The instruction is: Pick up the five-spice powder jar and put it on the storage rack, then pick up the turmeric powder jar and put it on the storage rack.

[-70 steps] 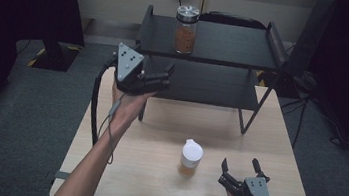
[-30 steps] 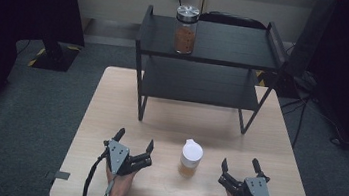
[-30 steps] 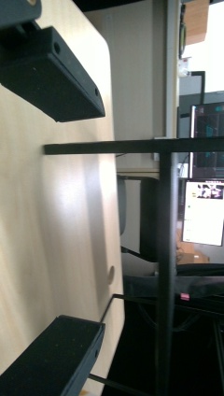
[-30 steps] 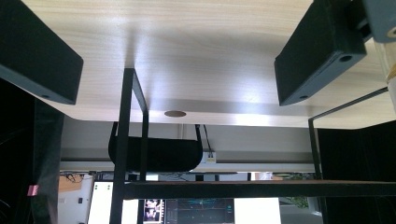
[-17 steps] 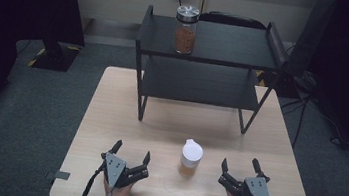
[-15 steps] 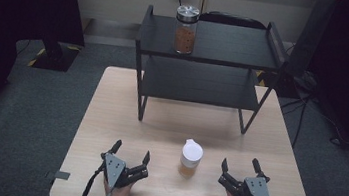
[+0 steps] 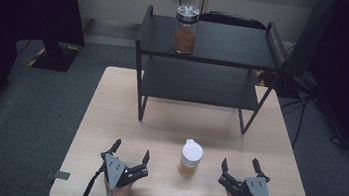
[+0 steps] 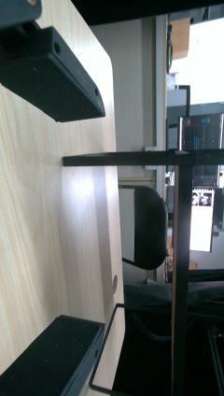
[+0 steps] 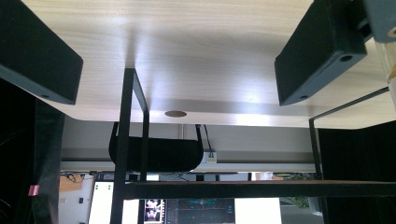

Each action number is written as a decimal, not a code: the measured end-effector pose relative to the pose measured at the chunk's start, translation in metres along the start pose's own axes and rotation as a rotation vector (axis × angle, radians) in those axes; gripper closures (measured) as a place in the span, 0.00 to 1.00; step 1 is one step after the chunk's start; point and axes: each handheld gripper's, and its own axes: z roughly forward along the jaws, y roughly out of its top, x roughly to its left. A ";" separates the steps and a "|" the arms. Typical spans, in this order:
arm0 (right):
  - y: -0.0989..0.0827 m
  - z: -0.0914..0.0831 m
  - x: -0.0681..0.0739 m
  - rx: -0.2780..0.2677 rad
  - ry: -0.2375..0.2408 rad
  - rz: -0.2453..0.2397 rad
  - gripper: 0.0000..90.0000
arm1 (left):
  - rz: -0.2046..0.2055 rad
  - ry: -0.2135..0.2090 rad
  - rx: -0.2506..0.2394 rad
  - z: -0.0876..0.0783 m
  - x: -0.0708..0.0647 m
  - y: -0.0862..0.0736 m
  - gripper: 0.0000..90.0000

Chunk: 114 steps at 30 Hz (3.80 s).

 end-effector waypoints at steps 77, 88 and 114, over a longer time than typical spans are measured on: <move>0.033 0.017 0.065 -0.036 0.293 0.035 0.04 | 0.009 0.021 0.029 0.002 -0.005 0.005 0.00; 0.024 0.022 0.065 0.021 0.318 0.038 0.15 | 0.009 0.023 0.030 0.002 -0.005 0.005 0.00; 0.031 0.029 0.062 0.078 0.340 0.033 0.33 | 0.009 0.028 0.029 0.002 -0.006 0.005 0.00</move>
